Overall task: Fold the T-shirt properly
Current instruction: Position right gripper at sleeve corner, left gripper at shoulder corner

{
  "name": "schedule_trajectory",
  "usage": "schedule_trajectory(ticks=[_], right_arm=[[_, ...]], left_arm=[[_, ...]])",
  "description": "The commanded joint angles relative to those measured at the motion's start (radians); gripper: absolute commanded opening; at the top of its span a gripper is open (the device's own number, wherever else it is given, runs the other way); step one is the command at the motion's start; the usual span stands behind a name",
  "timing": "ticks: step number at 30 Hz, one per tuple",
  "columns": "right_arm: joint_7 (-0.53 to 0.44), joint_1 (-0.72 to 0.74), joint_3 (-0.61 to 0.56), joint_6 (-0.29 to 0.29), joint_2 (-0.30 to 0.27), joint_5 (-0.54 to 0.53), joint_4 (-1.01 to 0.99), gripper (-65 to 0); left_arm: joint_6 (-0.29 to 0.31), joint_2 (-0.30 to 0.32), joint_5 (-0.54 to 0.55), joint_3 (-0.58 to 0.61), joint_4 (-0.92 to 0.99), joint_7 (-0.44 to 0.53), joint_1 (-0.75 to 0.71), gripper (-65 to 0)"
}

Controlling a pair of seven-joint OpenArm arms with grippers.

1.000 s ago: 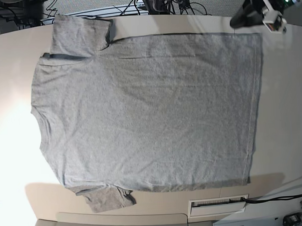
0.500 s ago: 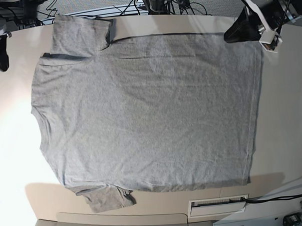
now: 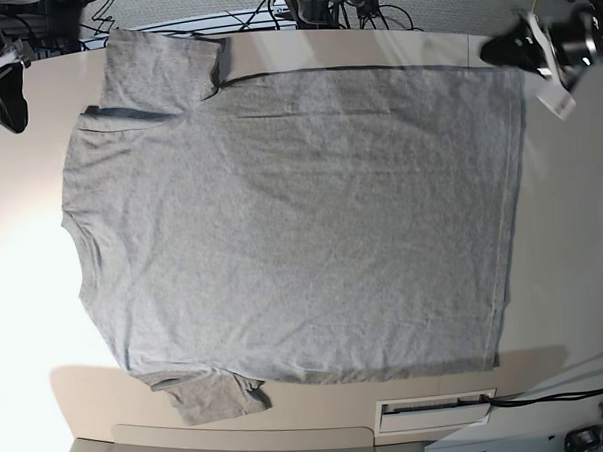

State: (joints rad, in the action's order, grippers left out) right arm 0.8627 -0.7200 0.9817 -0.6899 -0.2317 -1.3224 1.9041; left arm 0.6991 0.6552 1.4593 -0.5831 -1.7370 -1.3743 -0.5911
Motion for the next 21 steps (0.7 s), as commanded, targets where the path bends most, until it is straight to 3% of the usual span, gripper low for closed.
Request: schedule_trajectory(ticks=[1, 5, 8, 11, 13, 16, 18, 19, 21], right_arm=[[-0.028, -0.008, 0.012, -0.008, -0.014, -0.024, 0.012, -65.0], [-0.033, -0.008, 0.012, -0.008, 0.007, -0.019, 0.012, -65.0], [-0.034, -0.008, 0.012, -0.008, 0.041, -0.008, 0.012, -65.0], [-0.053, -0.008, 0.012, -0.008, 0.072, 0.014, 0.012, -65.0], [-0.068, -0.008, 0.012, -0.008, 0.092, 0.015, 0.012, -65.0], [-0.079, -0.001, 0.012, -0.008, 0.122, 0.069, 0.012, -65.0], [-0.076, 0.011, 0.012, -0.008, 0.129, 0.112, 0.012, -65.0], [-0.076, 0.018, 0.012, -0.008, 0.129, 0.117, 0.012, -59.1], [-0.078, 0.027, 0.012, -0.008, 0.129, 0.119, 0.012, -35.7]], left_arm=[[-0.001, 0.024, 0.024, -0.007, 0.023, 0.037, 0.017, -65.0], [-0.001, 0.017, 0.024, -0.007, 0.14, 0.202, 0.04, -65.0], [-0.001, -0.026, -0.14, -0.008, 0.186, 0.362, 0.04, -65.0], [-0.001, -0.073, -0.211, -0.007, 0.19, 0.406, 0.042, -64.0], [-0.001, -0.085, -0.211, -0.008, 0.19, 0.406, 0.043, -54.2], [-0.001, -0.076, -0.211, -0.007, 0.19, 0.406, 0.045, -32.3], [-0.001, -0.064, -0.211, -0.008, 0.19, 0.407, 0.045, -27.9], [-0.001, -0.058, -0.211, -0.008, 0.19, 0.407, 0.045, -27.9], [-0.001, -0.051, -0.211, -0.008, 0.19, 0.407, 0.045, -27.9]])
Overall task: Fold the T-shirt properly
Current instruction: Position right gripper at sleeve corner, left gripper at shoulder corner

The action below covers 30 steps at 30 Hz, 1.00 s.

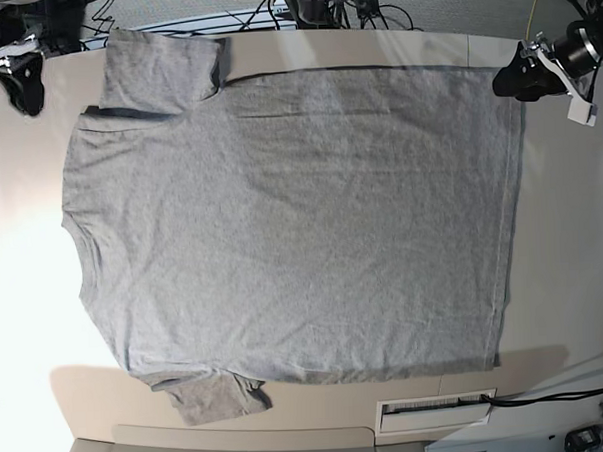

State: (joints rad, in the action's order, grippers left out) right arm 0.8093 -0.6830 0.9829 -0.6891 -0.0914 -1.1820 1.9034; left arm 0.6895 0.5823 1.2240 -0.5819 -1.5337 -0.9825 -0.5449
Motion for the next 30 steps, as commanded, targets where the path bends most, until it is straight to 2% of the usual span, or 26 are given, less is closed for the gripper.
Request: schedule_trajectory(ticks=[1, 2, 10, 12, 18, 22, 26, 30], right_arm=[[-0.025, -0.003, 0.011, -0.009, -0.011, -0.019, 0.013, -27.4], [-0.025, 0.005, 0.011, -0.009, -0.011, -0.006, 0.013, -24.7], [-0.056, 0.093, 0.011, -0.009, 0.025, 0.137, 0.011, -24.6], [-0.051, 0.105, 0.011, 0.026, 0.034, 0.163, 0.003, -24.6], [-0.044, 0.108, -0.031, 0.043, 0.033, 0.149, -0.154, -24.6], [-0.042, 0.121, -0.074, 0.013, 0.031, 0.116, -0.277, -24.6], [-0.029, 0.138, -0.132, 0.009, 0.025, 0.117, -0.315, -24.6], [-0.026, 0.138, -0.217, 0.026, 0.025, 0.147, -0.315, -24.6]], left_arm=[[0.009, 0.024, 0.021, -0.009, -0.014, 0.015, -0.001, -27.9], [0.009, 0.027, 0.011, -0.009, -0.014, 0.016, 0.0, -27.9], [0.009, 0.058, 0.003, -0.011, -0.014, 0.04, 0.0, -27.9], [0.009, 0.058, 0.002, -0.011, -0.014, 0.041, 0.0, -27.9], [0.009, 0.058, 0.002, -0.039, -0.014, 0.04, 0.0, -27.9], [0.009, 0.058, 0.01, -0.126, -0.014, 0.033, 0.016, -27.9], [0.009, 0.062, 0.011, -0.202, -0.014, 0.033, 0.035, -27.8], [0.009, 0.078, 0.018, -0.22, -0.014, 0.031, 0.035, -27.9]])
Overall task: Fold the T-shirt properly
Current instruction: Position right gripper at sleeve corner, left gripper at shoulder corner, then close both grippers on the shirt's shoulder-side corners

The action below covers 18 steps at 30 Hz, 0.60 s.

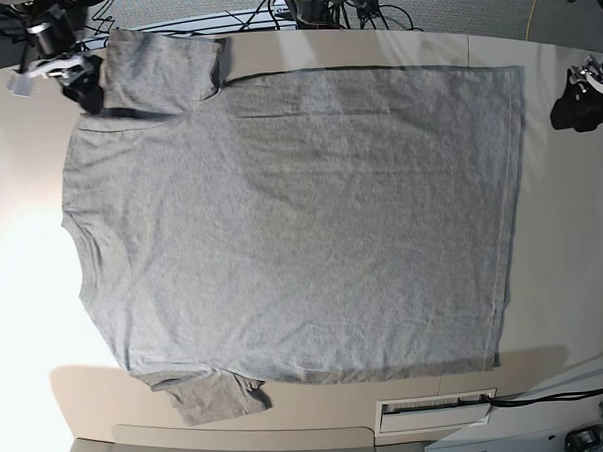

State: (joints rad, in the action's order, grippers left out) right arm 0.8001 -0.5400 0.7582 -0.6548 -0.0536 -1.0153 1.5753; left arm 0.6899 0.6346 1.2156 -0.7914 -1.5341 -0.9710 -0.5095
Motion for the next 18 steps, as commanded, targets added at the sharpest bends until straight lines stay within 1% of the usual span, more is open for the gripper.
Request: schedule_trajectory(ticks=[1, 2, 5, 8, 11, 13, 18], right_arm=[[-0.018, -0.006, -0.013, 0.006, -0.012, 0.0, 0.013, -24.6], [-0.018, -0.006, -0.029, 0.02, -0.011, 0.02, 0.013, -24.6], [-0.022, -0.006, -0.053, 0.028, -0.004, 0.056, 0.013, -24.6], [-0.021, -0.006, -0.05, 0.028, -0.005, 0.056, 0.013, -24.7], [0.017, -0.022, -0.051, 0.047, -0.005, 0.056, 0.013, -24.7], [0.021, -0.043, -0.051, 0.05, -0.005, 0.055, 0.013, -24.7], [0.038, -0.079, -0.051, 0.05, -0.008, 0.008, 0.013, -24.7]], left_arm=[[0.008, 0.027, 0.026, -0.01, -0.013, 0.018, 0.0, -27.9], [0.008, 0.028, 0.026, -0.01, -0.013, 0.018, 0.0, -27.9], [0.008, 0.028, 0.026, -0.01, -0.013, 0.018, 0.0, -27.9], [0.008, 0.028, 0.026, -0.01, -0.013, 0.018, 0.0, -27.9], [0.008, 0.028, 0.026, -0.01, -0.013, 0.018, 0.0, -27.8], [0.008, 0.028, 0.026, -0.01, -0.013, 0.019, 0.0, -27.9], [0.008, 0.028, 0.026, -0.01, -0.013, 0.022, 0.0, -27.9]])
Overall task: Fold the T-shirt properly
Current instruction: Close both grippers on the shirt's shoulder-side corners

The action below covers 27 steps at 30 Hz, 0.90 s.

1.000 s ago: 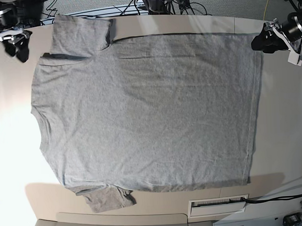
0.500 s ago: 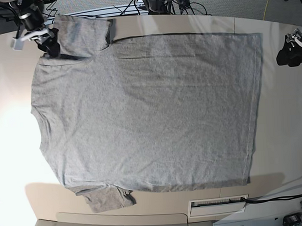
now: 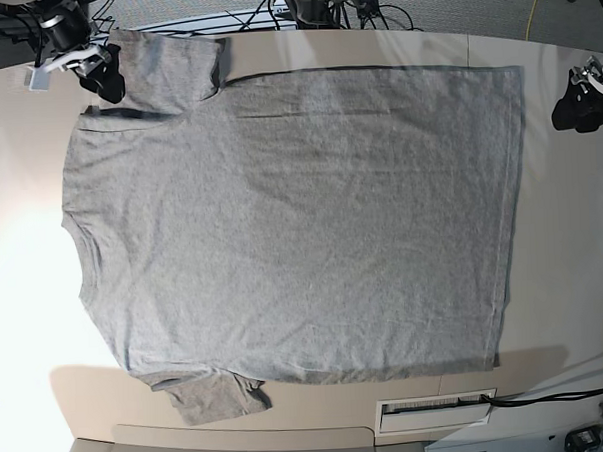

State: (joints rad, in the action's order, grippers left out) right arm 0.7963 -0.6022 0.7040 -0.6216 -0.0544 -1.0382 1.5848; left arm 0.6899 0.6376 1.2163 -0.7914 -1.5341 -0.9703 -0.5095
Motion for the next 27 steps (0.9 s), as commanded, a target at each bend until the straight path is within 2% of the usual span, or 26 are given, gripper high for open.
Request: schedule_trajectory(ticks=[1, 8, 23, 25, 27], right_arm=[[0.047, -0.02, 0.003, 0.016, -0.006, 0.028, 0.003, -24.7], [0.099, -0.022, 0.003, 0.016, -0.006, -0.031, 0.003, -24.7], [0.12, -0.047, -0.076, 0.016, -0.006, -0.068, 0.003, -25.0], [0.12, -0.047, -0.082, 0.016, -0.006, -0.068, 0.003, -30.7], [0.12, -0.047, -0.082, 0.016, -0.006, -0.068, 0.003, -40.8]], left_arm=[[0.008, 0.025, 0.025, -0.01, -0.013, 0.021, 0.0, -27.9], [0.008, 0.025, 0.025, -0.01, -0.013, 0.021, 0.0, -27.9], [0.008, 0.025, 0.025, -0.01, -0.013, 0.021, 0.0, -27.9], [0.008, 0.025, 0.025, -0.01, -0.013, 0.021, 0.0, -27.9], [0.008, 0.025, 0.024, -0.01, -0.013, 0.021, 0.0, -27.9]])
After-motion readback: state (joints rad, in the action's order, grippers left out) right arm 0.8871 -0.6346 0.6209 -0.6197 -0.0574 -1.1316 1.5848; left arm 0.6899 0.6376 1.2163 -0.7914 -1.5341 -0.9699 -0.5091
